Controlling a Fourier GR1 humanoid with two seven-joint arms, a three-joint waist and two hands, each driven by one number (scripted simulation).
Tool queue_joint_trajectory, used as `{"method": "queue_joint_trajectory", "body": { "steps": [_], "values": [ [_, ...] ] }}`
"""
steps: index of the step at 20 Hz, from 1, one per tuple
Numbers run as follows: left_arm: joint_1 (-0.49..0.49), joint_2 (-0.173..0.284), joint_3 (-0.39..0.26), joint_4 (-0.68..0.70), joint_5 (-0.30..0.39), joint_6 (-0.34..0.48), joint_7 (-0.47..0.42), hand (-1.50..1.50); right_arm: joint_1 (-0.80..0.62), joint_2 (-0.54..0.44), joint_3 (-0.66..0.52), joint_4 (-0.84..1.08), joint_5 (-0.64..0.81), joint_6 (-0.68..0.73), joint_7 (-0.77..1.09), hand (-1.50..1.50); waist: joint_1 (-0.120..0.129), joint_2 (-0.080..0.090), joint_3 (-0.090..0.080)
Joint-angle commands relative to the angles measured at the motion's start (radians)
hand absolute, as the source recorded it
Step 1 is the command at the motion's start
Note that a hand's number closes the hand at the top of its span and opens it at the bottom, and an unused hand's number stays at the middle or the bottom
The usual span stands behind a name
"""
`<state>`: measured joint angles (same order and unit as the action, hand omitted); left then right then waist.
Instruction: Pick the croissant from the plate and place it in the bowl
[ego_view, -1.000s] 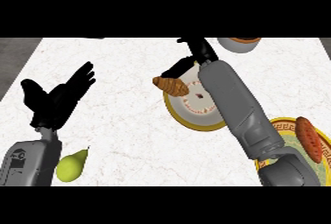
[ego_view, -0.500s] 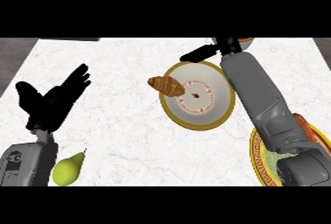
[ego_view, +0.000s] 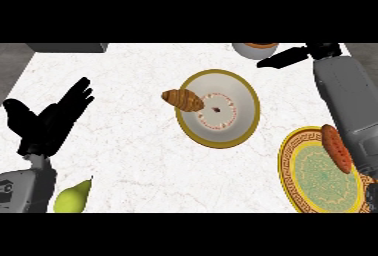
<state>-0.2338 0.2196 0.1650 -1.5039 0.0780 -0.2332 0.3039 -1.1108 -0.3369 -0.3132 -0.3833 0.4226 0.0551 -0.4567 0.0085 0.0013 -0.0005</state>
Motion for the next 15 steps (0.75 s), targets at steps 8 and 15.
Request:
{"method": "queue_joint_trajectory", "body": {
  "steps": [8, 15],
  "values": [
    [0.062, 0.002, 0.025, 0.049, -0.015, 0.002, -0.073, 0.00, 0.252, -0.150, -0.038, -0.241, -0.190, 0.522, -0.179, -1.50, -0.057, -0.017, -0.001],
    [0.075, 0.005, 0.025, 0.007, -0.013, 0.008, -0.042, 0.00, 0.562, -0.241, -0.055, -0.437, -0.314, 0.740, -0.273, 1.50, -0.075, -0.020, 0.000]
  ]
}}
